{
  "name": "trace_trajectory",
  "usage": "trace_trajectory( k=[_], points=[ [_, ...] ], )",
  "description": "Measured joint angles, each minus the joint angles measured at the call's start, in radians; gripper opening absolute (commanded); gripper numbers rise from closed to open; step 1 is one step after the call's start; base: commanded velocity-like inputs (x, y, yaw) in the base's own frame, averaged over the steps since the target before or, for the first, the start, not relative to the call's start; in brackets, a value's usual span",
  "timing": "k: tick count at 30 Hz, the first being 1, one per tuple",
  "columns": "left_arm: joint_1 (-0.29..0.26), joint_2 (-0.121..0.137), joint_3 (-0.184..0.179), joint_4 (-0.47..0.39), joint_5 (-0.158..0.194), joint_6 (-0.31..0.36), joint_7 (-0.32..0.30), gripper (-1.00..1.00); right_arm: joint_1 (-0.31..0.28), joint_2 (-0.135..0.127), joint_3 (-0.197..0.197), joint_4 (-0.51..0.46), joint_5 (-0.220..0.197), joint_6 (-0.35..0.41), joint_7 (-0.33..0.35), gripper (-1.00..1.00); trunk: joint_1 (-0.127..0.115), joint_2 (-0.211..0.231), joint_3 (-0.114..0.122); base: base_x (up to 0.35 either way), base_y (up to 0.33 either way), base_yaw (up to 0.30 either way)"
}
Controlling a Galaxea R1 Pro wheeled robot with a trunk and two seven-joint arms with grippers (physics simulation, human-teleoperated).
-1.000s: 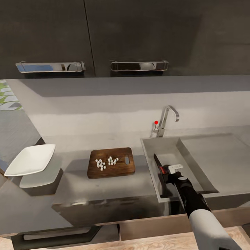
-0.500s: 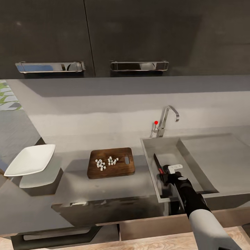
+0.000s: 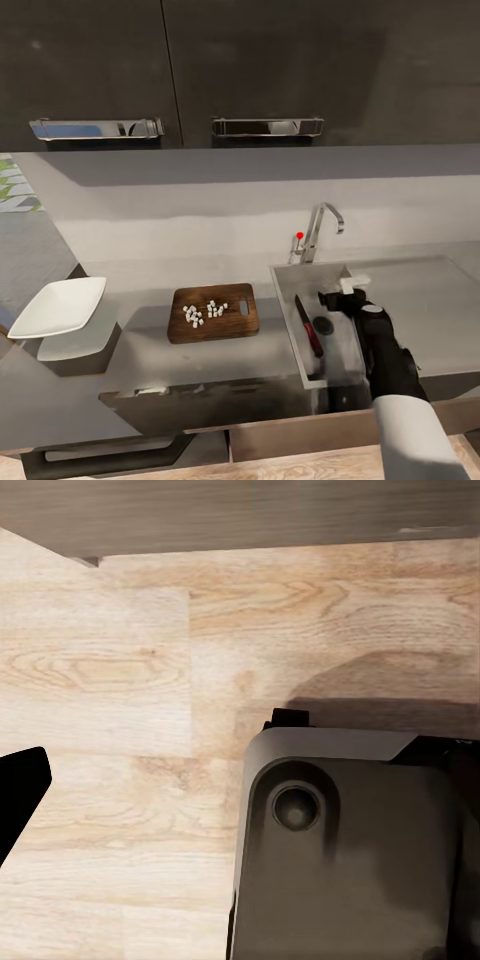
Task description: In the kitchen, take the Vidalia onion out of the sink, dice it on the chopping board with the paring knife, put the diced onion into the bowl on the countertop, then place both the paring knife and the chopping board into the sink.
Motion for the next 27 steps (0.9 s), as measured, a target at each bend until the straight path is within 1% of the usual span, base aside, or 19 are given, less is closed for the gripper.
trace_trajectory(
  k=[1, 2, 3, 5, 7, 9, 21, 24, 27],
  points=[
    [0.000, 0.000, 0.000, 0.000, 0.000, 0.000, 0.000, 1.00, 0.000, -0.001, 0.000, -0.075, 0.000, 0.066, 0.026, 1.00, 0.000, 0.000, 0.000, 0.000, 0.000, 0.000],
    [0.000, 0.000, 0.000, 0.000, 0.000, 0.000, 0.000, 1.00, 0.000, -0.002, -0.001, -0.167, 0.001, 0.153, 0.075, 1.00, 0.000, 0.000, 0.000, 0.000, 0.000, 0.000],
    [0.000, 0.000, 0.000, 0.000, 0.000, 0.000, -0.001, 1.00, 0.000, -0.003, -0.001, -0.230, 0.001, 0.218, 0.129, 1.00, 0.000, 0.000, 0.000, 0.000, 0.000, 0.000],
    [0.000, -0.001, 0.000, 0.000, 0.000, -0.001, -0.001, 1.00, 0.001, -0.004, 0.000, -0.274, 0.002, 0.268, 0.193, 1.00, 0.000, 0.000, 0.000, 0.000, 0.000, 0.000],
    [0.000, -0.001, 0.000, 0.000, 0.000, -0.001, -0.001, 1.00, 0.001, -0.003, 0.001, -0.288, 0.003, 0.285, 0.217, 1.00, 0.000, 0.000, 0.000, 0.000, 0.090, 0.000],
    [0.000, -0.001, 0.000, 0.000, -0.001, -0.001, -0.001, 1.00, 0.001, -0.004, 0.001, -0.293, 0.004, 0.291, 0.227, 1.00, 0.000, 0.000, 0.000, 0.000, 0.218, 0.000],
    [0.000, -0.002, 0.000, 0.000, -0.001, -0.001, -0.001, 1.00, 0.001, -0.003, 0.002, -0.295, 0.001, 0.296, 0.235, 1.00, 0.000, 0.000, 0.000, -0.020, 0.273, 0.000],
    [0.000, -0.002, 0.000, 0.000, -0.001, -0.001, -0.002, 1.00, 0.001, -0.003, 0.002, -0.295, 0.001, 0.297, 0.244, 1.00, 0.000, 0.000, 0.000, -0.199, 0.125, 0.000],
    [0.000, -0.003, 0.000, 0.000, -0.001, -0.002, -0.001, 1.00, 0.001, -0.003, 0.002, -0.295, 0.001, 0.297, 0.255, 1.00, 0.000, 0.000, 0.000, -0.071, 0.020, 0.000]
  ],
)
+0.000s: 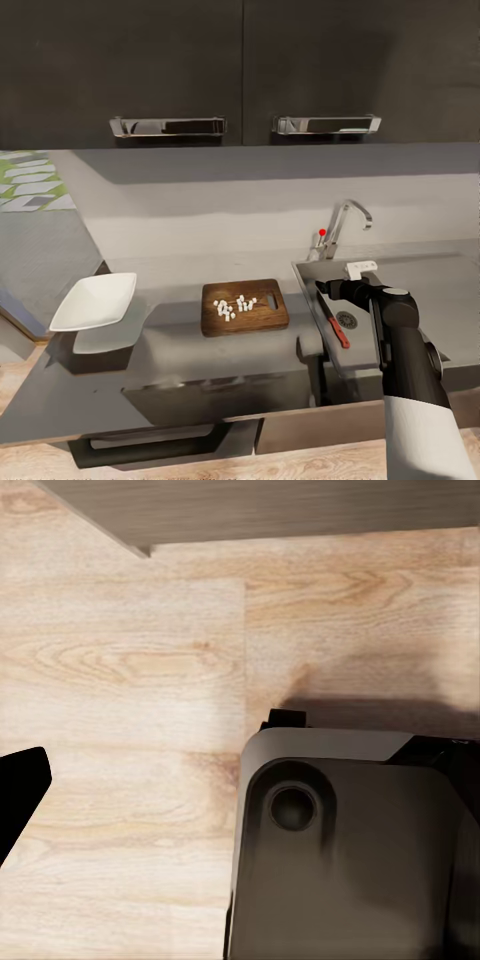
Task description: In the kitchen, take the Vidalia onion out of the sink, dice it on the chopping board with the paring knife, put the diced onion into the bowl on the countertop, then place both the paring knife and the chopping board into the sink.
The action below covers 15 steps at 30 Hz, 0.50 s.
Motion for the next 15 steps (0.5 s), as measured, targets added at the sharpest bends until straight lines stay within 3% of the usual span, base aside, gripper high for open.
trace_trajectory(
  k=[5, 15],
  points=[
    [0.000, 0.000, 0.000, 0.000, 0.000, 0.000, 0.000, 1.00, 0.000, 0.002, 0.001, 0.000, 0.001, 0.001, 0.002, 1.00, 0.000, 0.000, 0.000, -0.008, 0.002, 0.071],
    [0.000, 0.000, 0.000, 0.000, 0.000, 0.000, 0.000, 1.00, 0.000, 0.003, 0.001, 0.000, 0.001, 0.001, 0.002, 1.00, 0.000, 0.000, 0.000, 0.000, 0.000, 0.266]
  ],
)
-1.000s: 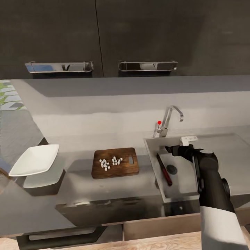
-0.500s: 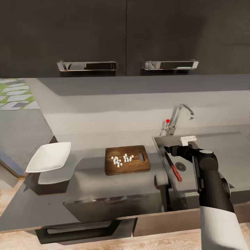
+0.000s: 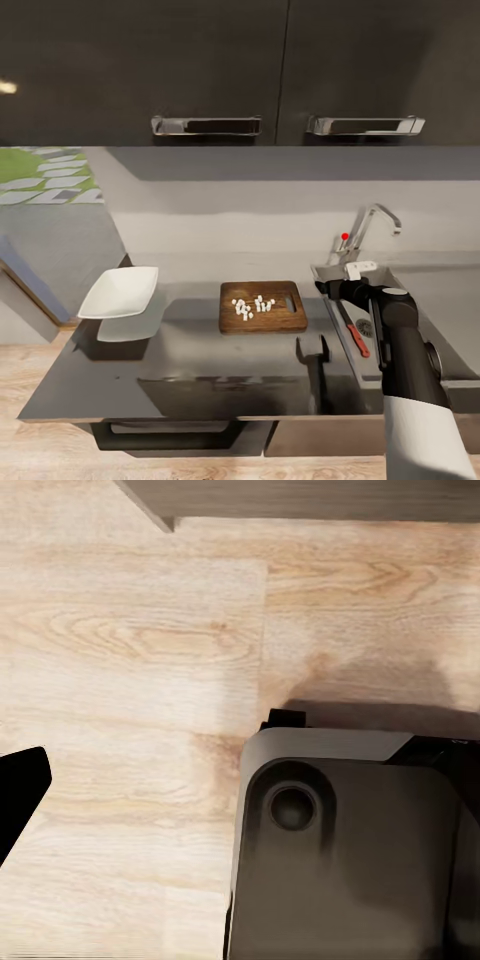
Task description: In the kitchen, take the Vidalia onion out of the sink, dice it on the chopping board with the paring knife, put the diced onion into the bowl on the countertop, then place both the paring knife and the chopping board into the sink.
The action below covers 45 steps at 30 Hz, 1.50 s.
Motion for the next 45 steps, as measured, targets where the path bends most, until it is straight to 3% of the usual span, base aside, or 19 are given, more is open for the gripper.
trace_trajectory(
  k=[7, 45],
  points=[
    [0.000, 0.000, 0.000, 0.000, 0.000, 0.001, 0.000, 1.00, 0.000, -0.004, -0.002, 0.000, 0.000, -0.002, 0.001, 1.00, 0.000, 0.000, 0.000, 0.000, 0.000, 0.168],
    [0.000, -0.005, 0.000, -0.001, -0.001, -0.005, -0.006, 1.00, 0.000, 0.001, 0.001, 0.011, 0.001, -0.002, 0.001, 1.00, 0.000, 0.000, 0.000, 0.000, 0.015, 0.001]
  ],
)
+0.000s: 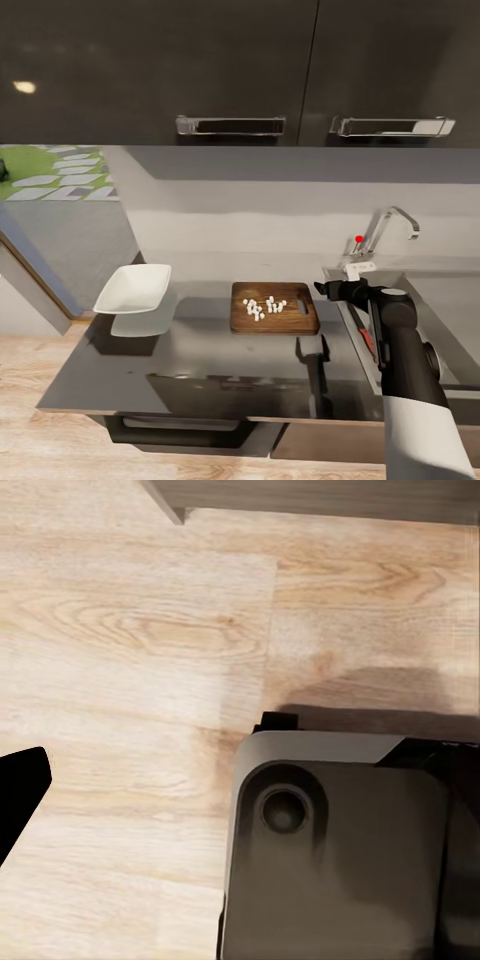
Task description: In the kitchen, take the Vidalia onion out of the sink, dice it on the chopping board with the paring knife, put the diced onion into the bowl on the countertop, then place both the paring knife and the chopping board into the sink.
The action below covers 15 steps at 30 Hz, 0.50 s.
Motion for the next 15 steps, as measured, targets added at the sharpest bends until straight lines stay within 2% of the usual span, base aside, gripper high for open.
trace_trajectory(
  k=[3, 11, 13, 15],
  points=[
    [0.000, -0.001, 0.000, 0.000, 0.000, 0.002, 0.000, 1.00, 0.000, 0.000, 0.000, 0.000, -0.001, 0.002, 0.000, 1.00, 0.000, 0.000, 0.000, 0.000, 0.173, 0.000],
    [0.000, -0.001, 0.000, 0.000, 0.000, 0.004, 0.000, 1.00, 0.000, -0.002, -0.005, 0.008, 0.000, 0.007, -0.002, 1.00, 0.000, 0.000, 0.000, 0.000, 0.014, 0.000],
    [0.000, -0.001, 0.000, 0.000, 0.001, 0.004, 0.000, 1.00, 0.000, -0.004, -0.014, 0.009, 0.002, 0.021, -0.003, 1.00, 0.000, 0.000, 0.000, 0.000, 0.000, 0.000],
    [0.000, -0.001, 0.000, 0.000, 0.001, 0.005, 0.000, 1.00, 0.000, -0.003, -0.041, 0.009, 0.002, 0.040, -0.006, 1.00, 0.000, 0.000, 0.000, 0.000, 0.000, 0.000]
  ],
)
